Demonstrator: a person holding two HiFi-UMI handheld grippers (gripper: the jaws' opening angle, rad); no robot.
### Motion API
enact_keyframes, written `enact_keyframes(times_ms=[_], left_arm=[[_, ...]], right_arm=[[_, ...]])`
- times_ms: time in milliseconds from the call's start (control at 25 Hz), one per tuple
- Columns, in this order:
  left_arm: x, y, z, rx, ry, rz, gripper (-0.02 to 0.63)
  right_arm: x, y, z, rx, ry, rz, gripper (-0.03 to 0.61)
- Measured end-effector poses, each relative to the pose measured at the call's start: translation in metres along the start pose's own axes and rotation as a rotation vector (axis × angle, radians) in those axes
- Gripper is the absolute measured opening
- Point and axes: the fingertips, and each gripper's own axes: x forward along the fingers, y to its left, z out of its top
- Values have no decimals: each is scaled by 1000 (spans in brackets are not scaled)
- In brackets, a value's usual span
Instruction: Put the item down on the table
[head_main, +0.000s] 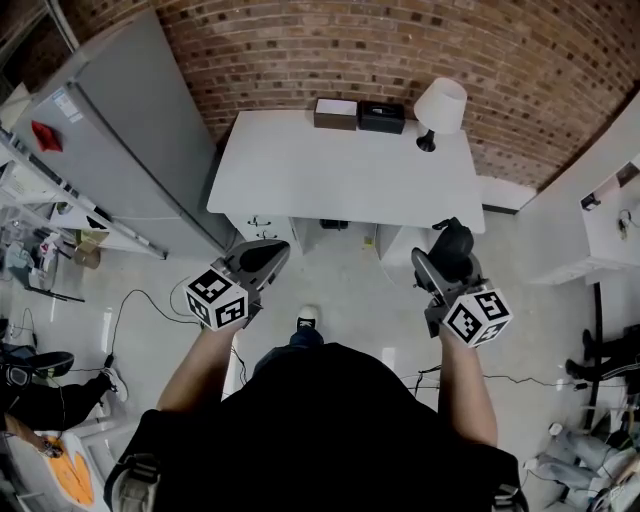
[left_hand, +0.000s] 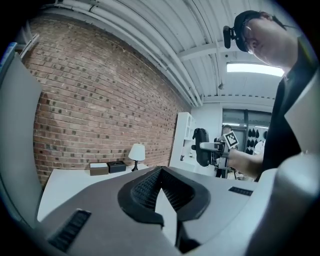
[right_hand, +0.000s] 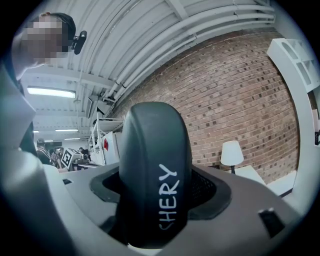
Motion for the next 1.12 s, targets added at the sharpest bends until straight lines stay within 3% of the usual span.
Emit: enact_keyframes(times_ms=[1120], left_arm=[[59, 183, 26, -18, 16, -94, 17]], right_arm=[[157, -28, 15, 27, -4, -110, 359]])
